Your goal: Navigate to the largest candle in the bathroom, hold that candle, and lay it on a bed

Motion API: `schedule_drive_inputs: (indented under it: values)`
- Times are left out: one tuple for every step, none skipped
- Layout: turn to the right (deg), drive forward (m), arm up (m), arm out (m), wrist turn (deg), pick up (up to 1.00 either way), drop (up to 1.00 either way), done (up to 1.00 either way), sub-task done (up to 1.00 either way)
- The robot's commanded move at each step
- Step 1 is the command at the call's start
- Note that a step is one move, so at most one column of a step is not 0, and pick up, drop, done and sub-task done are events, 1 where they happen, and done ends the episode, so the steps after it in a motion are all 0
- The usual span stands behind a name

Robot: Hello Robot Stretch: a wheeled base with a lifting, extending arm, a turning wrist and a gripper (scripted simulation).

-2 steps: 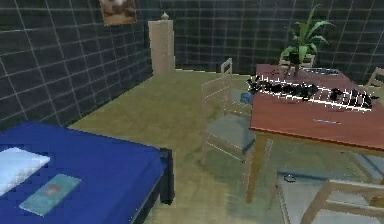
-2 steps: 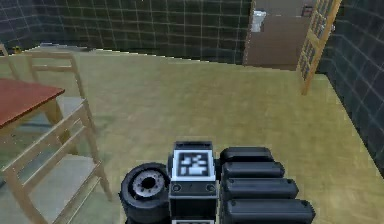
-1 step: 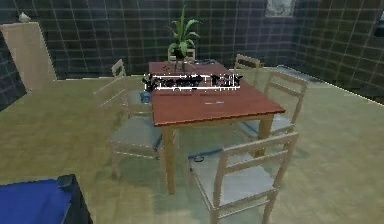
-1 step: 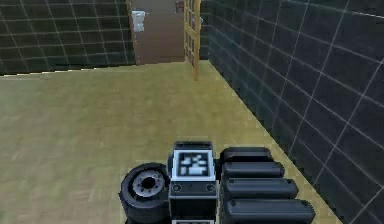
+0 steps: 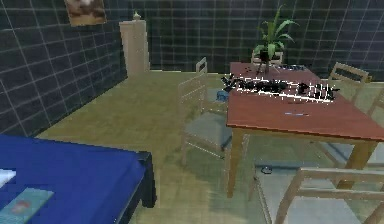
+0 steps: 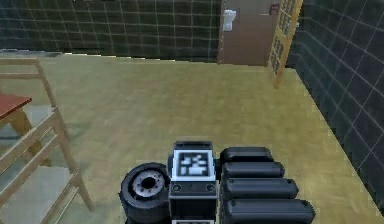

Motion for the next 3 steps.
schedule_drive_inputs:
  values:
    - [-3.0,0.0,0.0,0.0,0.0,0.0,0.0,0.0,0.0]
    - [33.0,0.0,0.0,0.0,0.0,0.0,0.0,0.0,0.0]
    - [-45.0,0.0,0.0,0.0,0.0,0.0,0.0,0.0,0.0]
